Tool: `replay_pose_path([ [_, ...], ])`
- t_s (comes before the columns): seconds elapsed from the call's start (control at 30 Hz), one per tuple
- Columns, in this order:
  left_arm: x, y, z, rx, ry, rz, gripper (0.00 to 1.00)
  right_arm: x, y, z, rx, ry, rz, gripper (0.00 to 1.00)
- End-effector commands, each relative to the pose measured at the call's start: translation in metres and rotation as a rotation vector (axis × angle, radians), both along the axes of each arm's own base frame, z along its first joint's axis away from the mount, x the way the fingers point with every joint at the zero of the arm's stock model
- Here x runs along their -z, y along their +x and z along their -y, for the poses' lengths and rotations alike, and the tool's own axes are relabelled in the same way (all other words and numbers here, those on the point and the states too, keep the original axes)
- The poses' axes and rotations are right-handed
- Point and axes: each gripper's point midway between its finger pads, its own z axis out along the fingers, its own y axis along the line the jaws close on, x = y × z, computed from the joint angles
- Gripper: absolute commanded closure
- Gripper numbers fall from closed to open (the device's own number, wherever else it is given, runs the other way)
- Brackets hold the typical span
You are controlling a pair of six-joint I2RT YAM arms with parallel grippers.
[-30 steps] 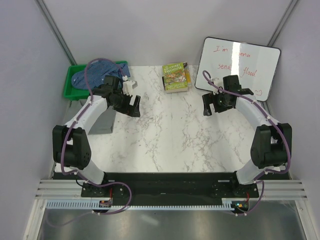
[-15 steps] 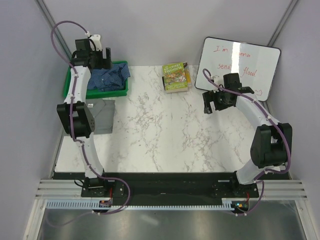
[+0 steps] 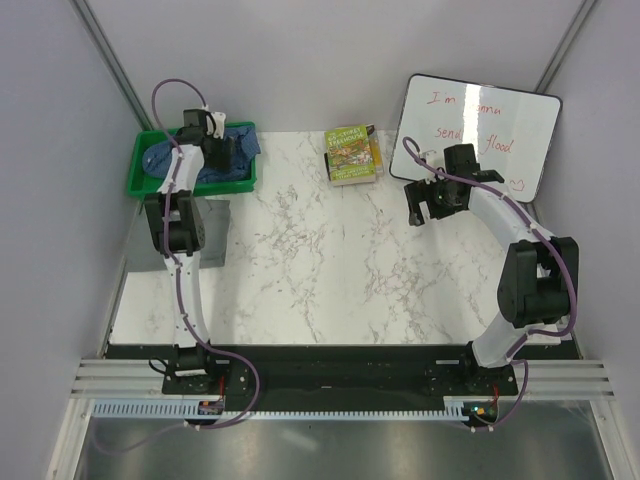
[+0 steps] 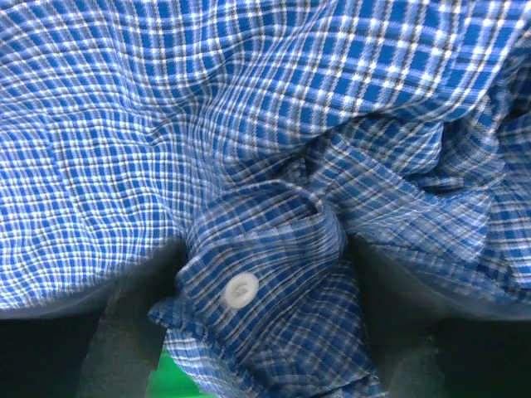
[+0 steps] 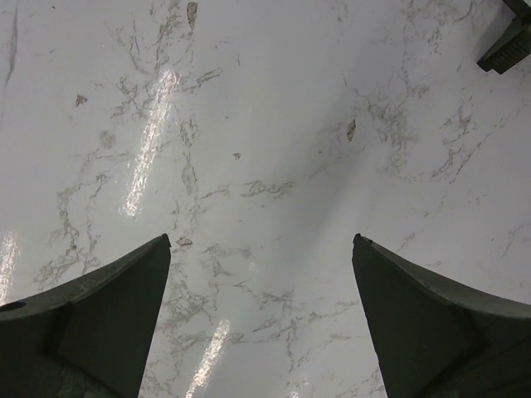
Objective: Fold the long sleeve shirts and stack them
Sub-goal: Grab the shirt from the pile
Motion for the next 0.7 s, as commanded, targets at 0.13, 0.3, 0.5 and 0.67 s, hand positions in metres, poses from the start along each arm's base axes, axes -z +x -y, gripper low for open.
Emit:
replay_pose_path([
  [0.13, -0.011, 0.004, -0.010, 0.028, -0.045, 0.008, 0.98, -0.021, 0.010, 0.001, -0.015, -0.013, 0.058, 0.02],
  [0.3, -0.159, 0.027, -0.006, 0.024, -0.060, 0.333, 0.98, -0.028, 0.008, -0.002, -0.015, 0.004, 0.068, 0.02],
  [0.5, -0.363, -0.008, 0.026, 0.101, -0.096, 0.754, 0.98, -0.038, 0.013, -0.003, 0.001, 0.024, 0.106, 0.02],
  [0.67, -0.462, -0.055, 0.105, 0.258, -0.146, 0.959, 0.98, -0.051, 0.025, -0.005, 0.015, 0.039, 0.166, 0.02],
])
